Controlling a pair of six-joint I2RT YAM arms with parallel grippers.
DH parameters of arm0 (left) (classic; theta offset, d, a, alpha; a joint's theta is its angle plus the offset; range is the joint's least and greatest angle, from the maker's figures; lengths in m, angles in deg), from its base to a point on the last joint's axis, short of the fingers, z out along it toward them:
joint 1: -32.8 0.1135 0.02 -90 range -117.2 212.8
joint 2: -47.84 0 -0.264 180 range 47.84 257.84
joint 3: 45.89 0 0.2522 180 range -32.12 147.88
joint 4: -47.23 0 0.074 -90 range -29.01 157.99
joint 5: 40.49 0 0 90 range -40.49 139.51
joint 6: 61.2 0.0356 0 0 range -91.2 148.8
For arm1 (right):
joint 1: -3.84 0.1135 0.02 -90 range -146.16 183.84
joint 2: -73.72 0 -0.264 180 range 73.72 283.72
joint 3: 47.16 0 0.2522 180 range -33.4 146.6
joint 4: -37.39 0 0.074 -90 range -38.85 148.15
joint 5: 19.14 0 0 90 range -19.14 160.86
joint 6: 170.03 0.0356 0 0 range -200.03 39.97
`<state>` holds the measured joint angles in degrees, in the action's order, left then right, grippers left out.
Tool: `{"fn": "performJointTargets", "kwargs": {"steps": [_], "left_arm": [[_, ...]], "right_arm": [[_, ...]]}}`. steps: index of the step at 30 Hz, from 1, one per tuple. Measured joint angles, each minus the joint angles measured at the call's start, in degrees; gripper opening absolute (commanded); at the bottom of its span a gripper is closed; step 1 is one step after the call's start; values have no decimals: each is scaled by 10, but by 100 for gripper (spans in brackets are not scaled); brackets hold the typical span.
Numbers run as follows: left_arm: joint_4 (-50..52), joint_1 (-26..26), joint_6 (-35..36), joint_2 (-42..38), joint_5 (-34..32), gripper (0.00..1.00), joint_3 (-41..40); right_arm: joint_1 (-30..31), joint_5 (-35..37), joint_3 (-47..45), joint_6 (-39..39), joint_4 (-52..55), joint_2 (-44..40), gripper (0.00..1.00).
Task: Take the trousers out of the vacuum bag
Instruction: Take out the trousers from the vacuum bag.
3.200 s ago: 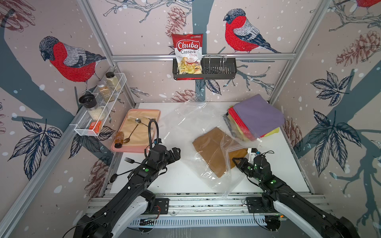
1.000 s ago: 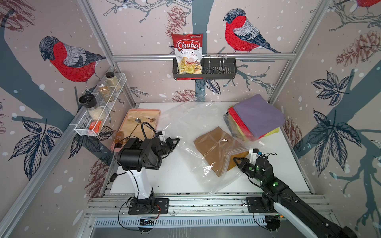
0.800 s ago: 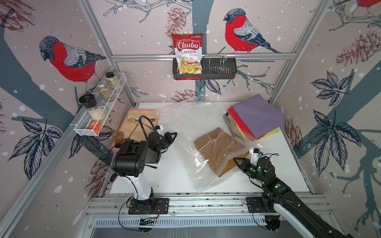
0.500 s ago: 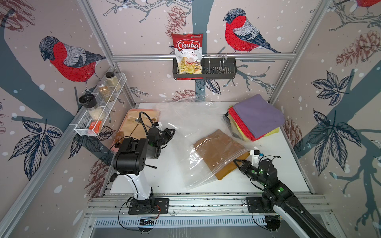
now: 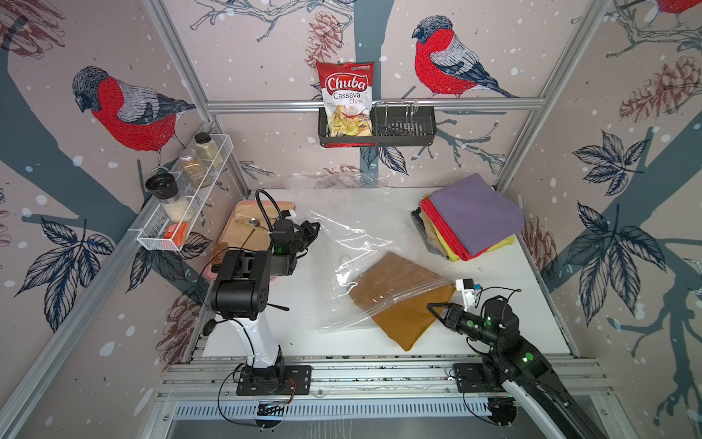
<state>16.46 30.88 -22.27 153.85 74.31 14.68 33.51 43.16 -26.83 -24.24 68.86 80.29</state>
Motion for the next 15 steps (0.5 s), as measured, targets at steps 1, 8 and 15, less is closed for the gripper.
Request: {"fn": "performJointTargets", "kwargs": {"steps": [1, 8, 15], "left_arm": [[6, 2, 1, 3, -3, 0, 9], [54, 13, 20, 12, -17, 0, 62], [100, 32, 42, 12, -28, 0, 95]], "right_arm": [[0, -3, 2, -2, 9, -3, 0], [1, -14, 2, -3, 17, -8, 0], [1, -37, 5, -6, 25, -7, 0]]}}
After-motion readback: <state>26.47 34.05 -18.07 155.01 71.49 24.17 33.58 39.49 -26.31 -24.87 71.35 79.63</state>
